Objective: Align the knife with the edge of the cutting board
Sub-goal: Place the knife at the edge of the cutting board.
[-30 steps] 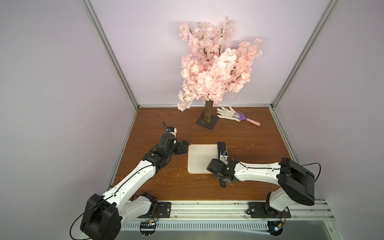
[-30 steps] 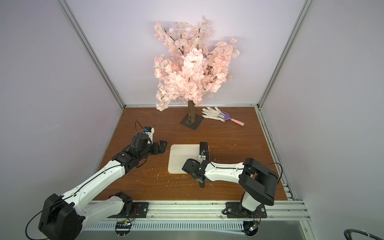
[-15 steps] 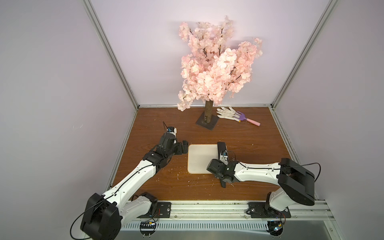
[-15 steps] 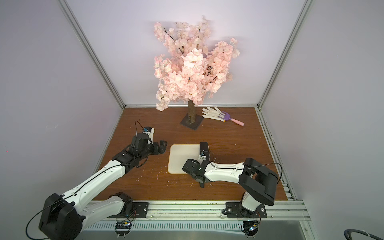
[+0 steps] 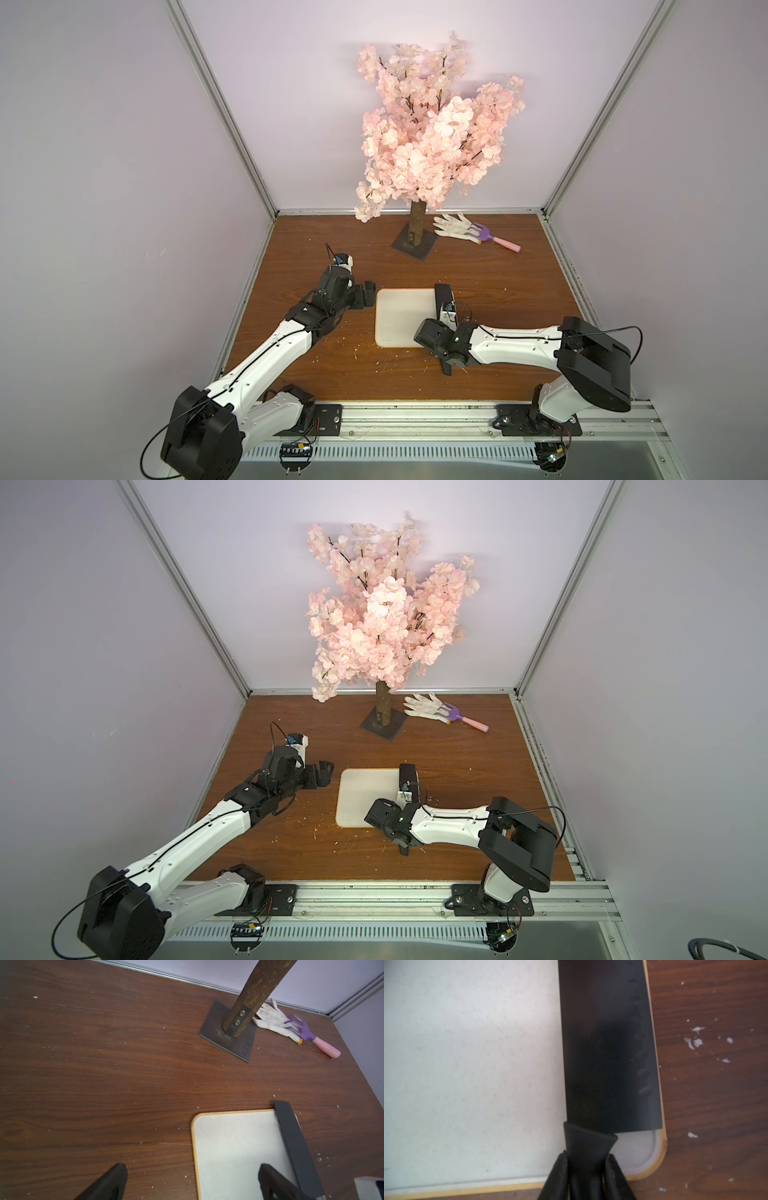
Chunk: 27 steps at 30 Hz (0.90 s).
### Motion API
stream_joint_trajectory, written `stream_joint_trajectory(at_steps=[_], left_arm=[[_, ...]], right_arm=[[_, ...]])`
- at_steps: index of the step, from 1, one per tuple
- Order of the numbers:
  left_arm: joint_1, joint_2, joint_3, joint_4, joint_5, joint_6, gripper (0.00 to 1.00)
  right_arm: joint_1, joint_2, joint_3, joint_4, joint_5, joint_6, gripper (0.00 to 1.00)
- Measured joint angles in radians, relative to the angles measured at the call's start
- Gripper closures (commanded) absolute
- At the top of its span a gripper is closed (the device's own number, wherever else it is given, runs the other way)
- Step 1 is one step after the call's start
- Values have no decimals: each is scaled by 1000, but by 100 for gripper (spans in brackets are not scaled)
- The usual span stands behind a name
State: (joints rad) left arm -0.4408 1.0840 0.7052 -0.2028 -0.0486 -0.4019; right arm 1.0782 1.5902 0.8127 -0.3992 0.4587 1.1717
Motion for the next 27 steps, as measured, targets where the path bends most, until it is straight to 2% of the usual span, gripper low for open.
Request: stream_joint_trajectory(at_steps=[4,13,18,27], left_arm=[[0,0,0,0,-1,0,0],[0,0,0,0,-2,0,0],[0,0,0,0,-4,0,0],[0,0,0,0,-5,1,0]], right_arm=[[0,0,-2,3,3,-1,58],[2,0,-2,0,13,-1,48],[11,0,-2,-16,21,0,48],[33,-3,-3,-27,37,8,55]])
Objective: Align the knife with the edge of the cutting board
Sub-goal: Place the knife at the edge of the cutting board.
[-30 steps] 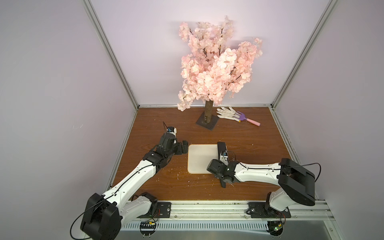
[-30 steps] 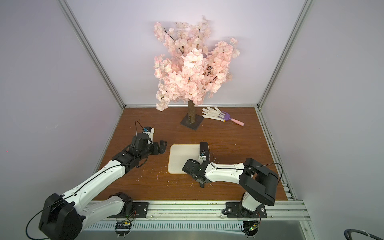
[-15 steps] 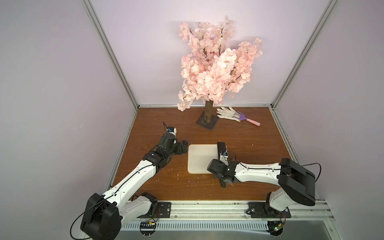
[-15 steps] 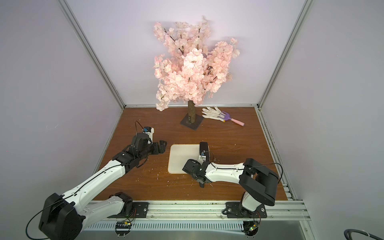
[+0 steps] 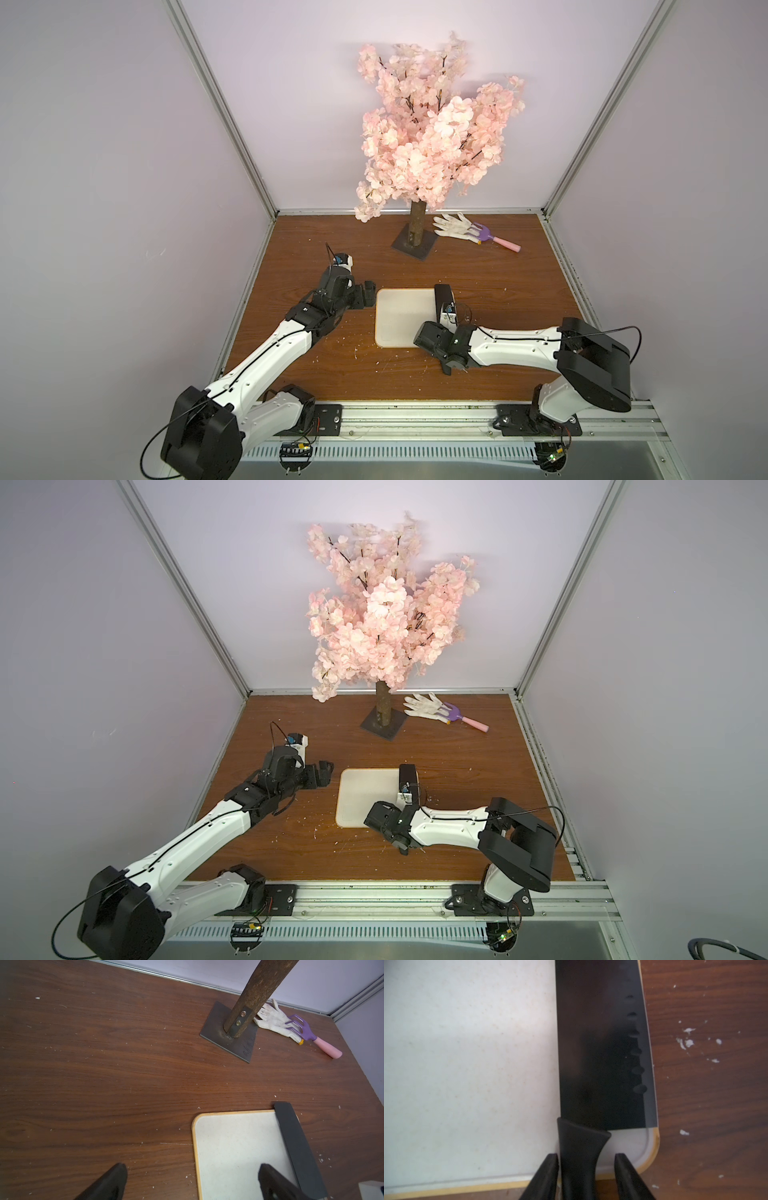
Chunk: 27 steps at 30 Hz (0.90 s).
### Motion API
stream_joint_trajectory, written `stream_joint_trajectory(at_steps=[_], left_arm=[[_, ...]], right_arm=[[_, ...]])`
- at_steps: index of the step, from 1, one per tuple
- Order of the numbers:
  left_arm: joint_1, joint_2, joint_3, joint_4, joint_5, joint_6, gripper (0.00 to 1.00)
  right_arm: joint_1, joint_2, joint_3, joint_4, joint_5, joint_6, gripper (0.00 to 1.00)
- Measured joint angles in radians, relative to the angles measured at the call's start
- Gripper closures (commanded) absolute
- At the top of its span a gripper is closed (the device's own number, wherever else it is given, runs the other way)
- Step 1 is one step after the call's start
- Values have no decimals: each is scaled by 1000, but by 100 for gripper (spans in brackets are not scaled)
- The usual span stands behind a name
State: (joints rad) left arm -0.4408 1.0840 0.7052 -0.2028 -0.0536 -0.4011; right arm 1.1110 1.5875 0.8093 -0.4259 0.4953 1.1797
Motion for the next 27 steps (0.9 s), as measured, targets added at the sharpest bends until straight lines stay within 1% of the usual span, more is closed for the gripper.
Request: stream_joint_trajectory(at_steps=[11,27], left_arm=[[0,0,0,0,-2,0,0],[0,1,0,0,-3,0,0]], right_arm=[[37,-13,-26,8,20,27,62],[69,-13,-34,4,33,67,67]])
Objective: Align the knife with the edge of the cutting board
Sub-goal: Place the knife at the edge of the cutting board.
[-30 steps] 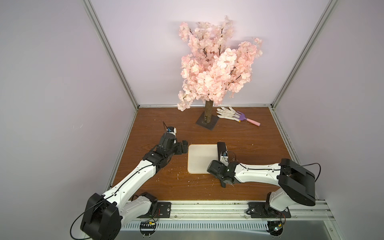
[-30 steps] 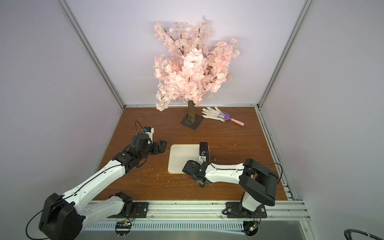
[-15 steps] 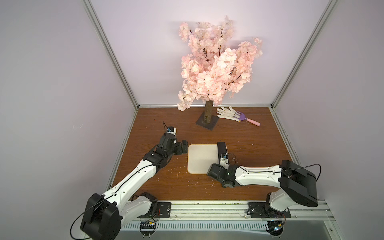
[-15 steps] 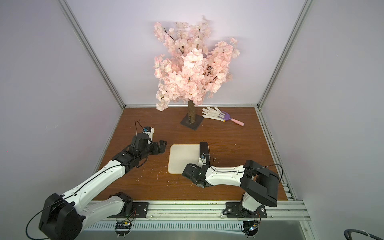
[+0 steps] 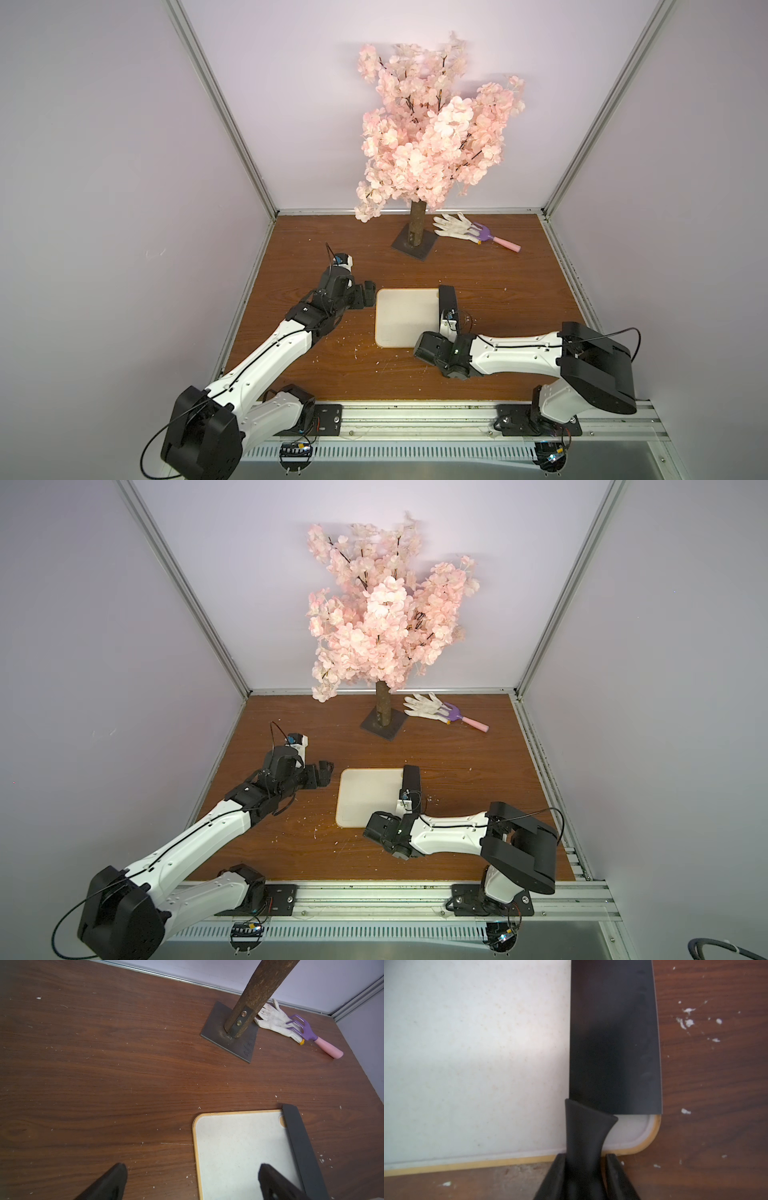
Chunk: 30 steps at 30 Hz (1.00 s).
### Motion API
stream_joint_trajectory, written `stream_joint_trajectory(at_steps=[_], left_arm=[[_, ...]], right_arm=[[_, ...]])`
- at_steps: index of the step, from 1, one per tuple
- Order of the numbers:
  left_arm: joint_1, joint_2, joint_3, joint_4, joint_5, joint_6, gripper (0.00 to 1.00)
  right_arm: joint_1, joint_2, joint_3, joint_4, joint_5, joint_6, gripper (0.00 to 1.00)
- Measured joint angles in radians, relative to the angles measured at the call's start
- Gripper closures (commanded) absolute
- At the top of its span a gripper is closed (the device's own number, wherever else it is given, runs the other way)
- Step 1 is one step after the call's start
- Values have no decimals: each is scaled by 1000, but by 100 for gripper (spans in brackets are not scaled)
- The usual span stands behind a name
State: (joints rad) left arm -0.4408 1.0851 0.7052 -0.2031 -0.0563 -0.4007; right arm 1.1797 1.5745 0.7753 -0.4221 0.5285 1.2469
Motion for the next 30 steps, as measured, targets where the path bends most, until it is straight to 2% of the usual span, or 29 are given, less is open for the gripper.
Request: stream_joint_trajectory(at_steps=[8,19,30], left_arm=[[0,1,0,0,0,0,0],[0,4,0,0,-1,0,0],[0,4,0,0,-5,2,0]], right_arm=[[7,0,0,-3,0,0,68],[42,0,0,-22,5,-18,79],[71,0,0,-50,13,-42,82]])
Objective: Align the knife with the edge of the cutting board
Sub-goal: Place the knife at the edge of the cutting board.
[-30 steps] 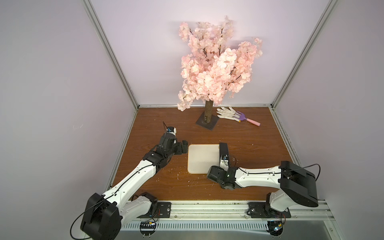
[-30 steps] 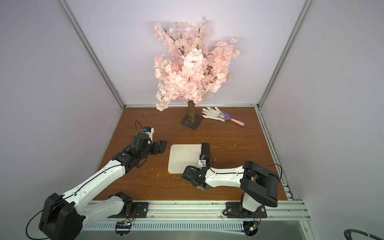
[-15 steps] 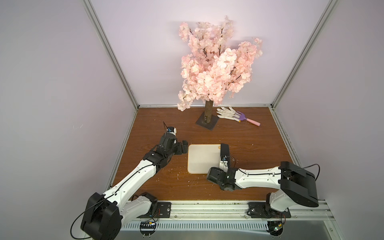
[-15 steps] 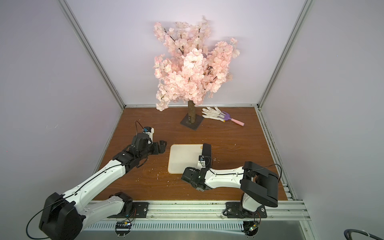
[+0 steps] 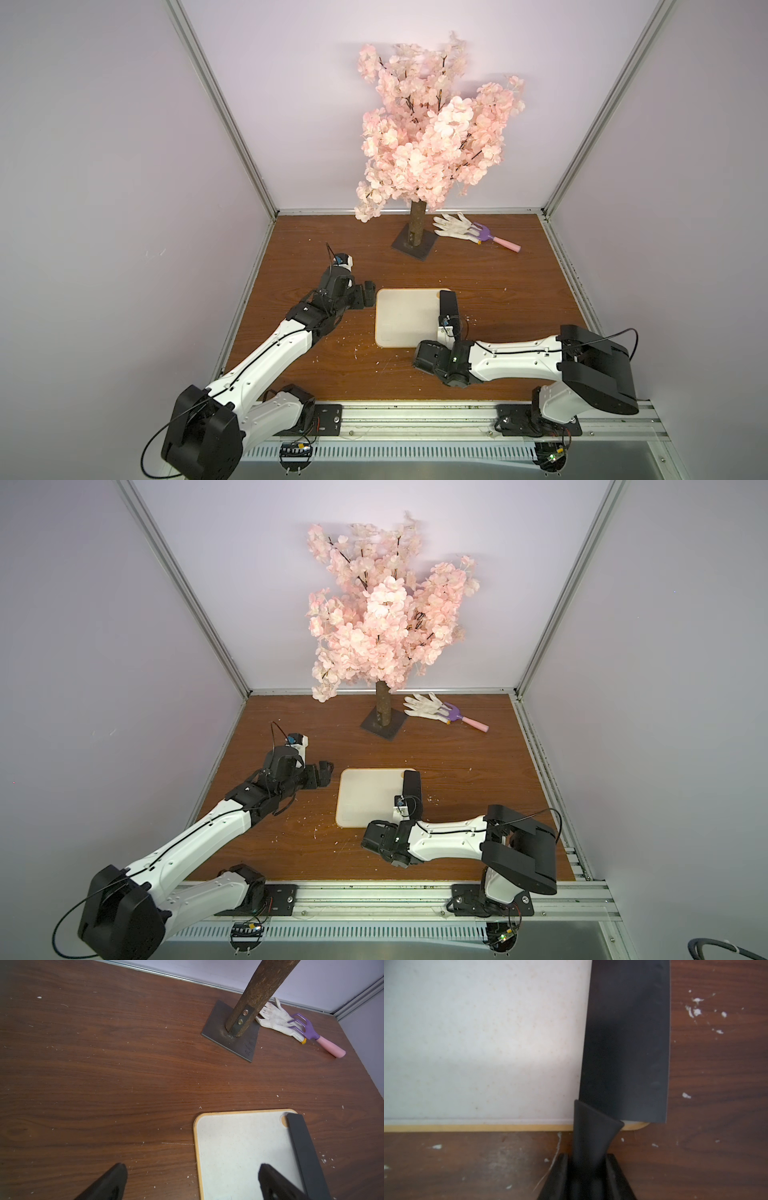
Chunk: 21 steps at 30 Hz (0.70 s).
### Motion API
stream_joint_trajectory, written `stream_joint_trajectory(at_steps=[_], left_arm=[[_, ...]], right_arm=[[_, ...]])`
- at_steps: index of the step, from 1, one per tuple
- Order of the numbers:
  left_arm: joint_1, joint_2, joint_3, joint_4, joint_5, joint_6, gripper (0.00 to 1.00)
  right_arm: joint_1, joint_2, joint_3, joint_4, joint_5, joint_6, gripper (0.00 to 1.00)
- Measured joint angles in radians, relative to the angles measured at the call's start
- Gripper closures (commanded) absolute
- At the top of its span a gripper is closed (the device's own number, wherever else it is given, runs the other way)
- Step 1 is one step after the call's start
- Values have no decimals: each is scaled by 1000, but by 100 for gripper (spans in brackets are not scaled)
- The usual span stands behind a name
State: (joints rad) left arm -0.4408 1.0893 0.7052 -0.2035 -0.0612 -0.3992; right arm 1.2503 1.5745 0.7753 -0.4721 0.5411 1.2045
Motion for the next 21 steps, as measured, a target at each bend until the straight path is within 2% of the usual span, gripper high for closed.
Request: stream_joint_trajectory(at_steps=[21], left_arm=[[0,0,0,-2,-18,1,0]], right_arm=[[13,35,29,-21,29,-38,82]])
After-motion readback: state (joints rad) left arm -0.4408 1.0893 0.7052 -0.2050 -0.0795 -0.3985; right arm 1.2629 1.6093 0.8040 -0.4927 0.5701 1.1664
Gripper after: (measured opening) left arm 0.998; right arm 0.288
